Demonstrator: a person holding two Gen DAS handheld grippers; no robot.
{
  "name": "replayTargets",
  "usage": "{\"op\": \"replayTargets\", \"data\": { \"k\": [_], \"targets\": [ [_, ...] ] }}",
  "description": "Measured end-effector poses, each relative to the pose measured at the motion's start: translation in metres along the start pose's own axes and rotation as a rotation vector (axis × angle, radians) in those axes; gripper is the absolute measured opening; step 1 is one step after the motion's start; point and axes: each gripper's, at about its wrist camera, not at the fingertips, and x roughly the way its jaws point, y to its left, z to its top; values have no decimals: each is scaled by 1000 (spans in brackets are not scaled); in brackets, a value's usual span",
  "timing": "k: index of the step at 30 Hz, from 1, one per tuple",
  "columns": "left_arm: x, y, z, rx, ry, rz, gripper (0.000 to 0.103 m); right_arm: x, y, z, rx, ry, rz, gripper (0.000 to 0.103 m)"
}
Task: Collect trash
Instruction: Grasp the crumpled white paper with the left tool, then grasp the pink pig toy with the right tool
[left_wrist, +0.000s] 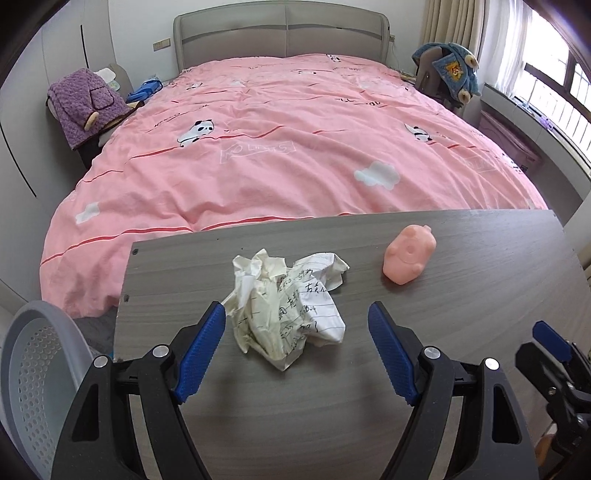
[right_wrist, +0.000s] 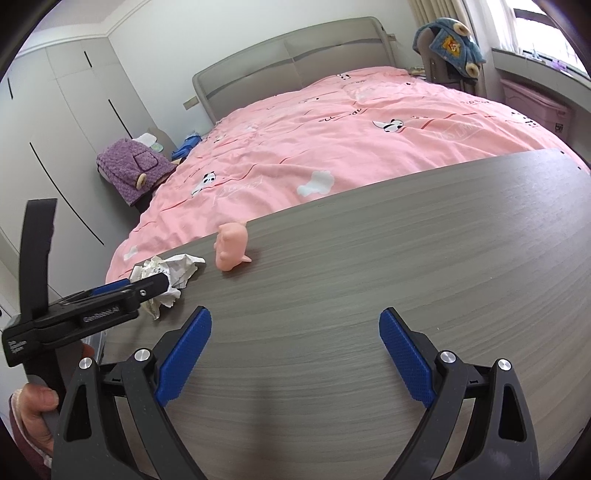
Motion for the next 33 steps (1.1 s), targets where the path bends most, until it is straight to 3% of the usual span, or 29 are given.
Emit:
{"op": "replayTargets", "data": {
  "k": [9, 11, 12, 17, 24, 33],
  "targets": [
    [15, 1, 2, 2, 16, 1, 76, 1, 0, 0, 2, 5, 2, 91],
    [15, 3, 2, -4, 13, -4, 68, 1, 1, 0, -3, 5, 2, 91],
    [15, 4, 2, -3, 13, -8, 58, 1, 2, 0, -6, 5, 1, 91],
    [12, 7, 2, -8, 0, -27, 44, 6, 7, 2, -15, 11, 4, 91],
    [0, 16, -4, -25, -33, -12, 43, 22, 27, 14, -55, 16, 8, 91],
    [-33, 30, -14, -30, -122, 70, 43, 62, 66, 36, -150, 13, -26, 90]
  ]
}}
